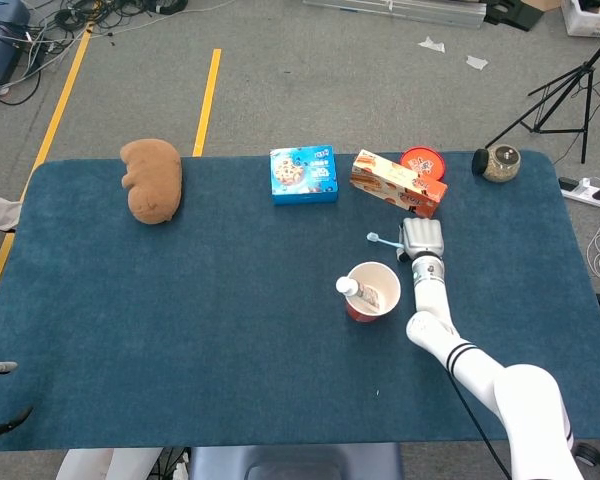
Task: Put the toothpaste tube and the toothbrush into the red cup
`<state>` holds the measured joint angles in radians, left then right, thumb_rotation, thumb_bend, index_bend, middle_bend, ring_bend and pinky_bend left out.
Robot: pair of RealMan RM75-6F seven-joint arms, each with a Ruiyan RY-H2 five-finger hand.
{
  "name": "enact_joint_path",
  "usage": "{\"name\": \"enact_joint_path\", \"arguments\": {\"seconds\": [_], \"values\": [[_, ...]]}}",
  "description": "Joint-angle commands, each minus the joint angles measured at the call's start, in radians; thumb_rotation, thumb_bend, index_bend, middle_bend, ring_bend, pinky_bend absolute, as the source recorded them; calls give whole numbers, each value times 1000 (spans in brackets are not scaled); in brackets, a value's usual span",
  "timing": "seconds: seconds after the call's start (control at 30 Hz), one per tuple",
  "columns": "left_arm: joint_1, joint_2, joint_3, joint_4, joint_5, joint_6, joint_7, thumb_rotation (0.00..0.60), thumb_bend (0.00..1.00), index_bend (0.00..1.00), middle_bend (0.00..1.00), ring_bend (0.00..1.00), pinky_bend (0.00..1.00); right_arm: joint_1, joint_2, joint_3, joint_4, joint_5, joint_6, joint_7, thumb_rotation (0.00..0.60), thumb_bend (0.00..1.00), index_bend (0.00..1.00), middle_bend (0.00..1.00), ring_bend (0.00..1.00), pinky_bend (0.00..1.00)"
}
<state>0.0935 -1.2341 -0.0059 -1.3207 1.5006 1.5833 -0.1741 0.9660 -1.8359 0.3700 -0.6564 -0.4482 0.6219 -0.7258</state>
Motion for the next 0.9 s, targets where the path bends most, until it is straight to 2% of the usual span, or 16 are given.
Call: {"name": "enact_joint_path", "arguments": {"seconds": [0.03,0.47,0.9], "values": [[0,0,0,-1,0,0,0,600,0,322,374,331,416,-8,19,0,-32,-4,15,10,600,297,661,1000,1000,1000],[-1,4,-1,-12,5,8,9,600,0,322,374,331,416,-37,124,5,-202,1,84,48,600,298,671,1000,1000,1000],[-8,12,-1,-43,18,13,39,600,0,322,374,331,417,-93,318,34,-503,-10,173,146,600,308,672,1000,1000,1000]]}}
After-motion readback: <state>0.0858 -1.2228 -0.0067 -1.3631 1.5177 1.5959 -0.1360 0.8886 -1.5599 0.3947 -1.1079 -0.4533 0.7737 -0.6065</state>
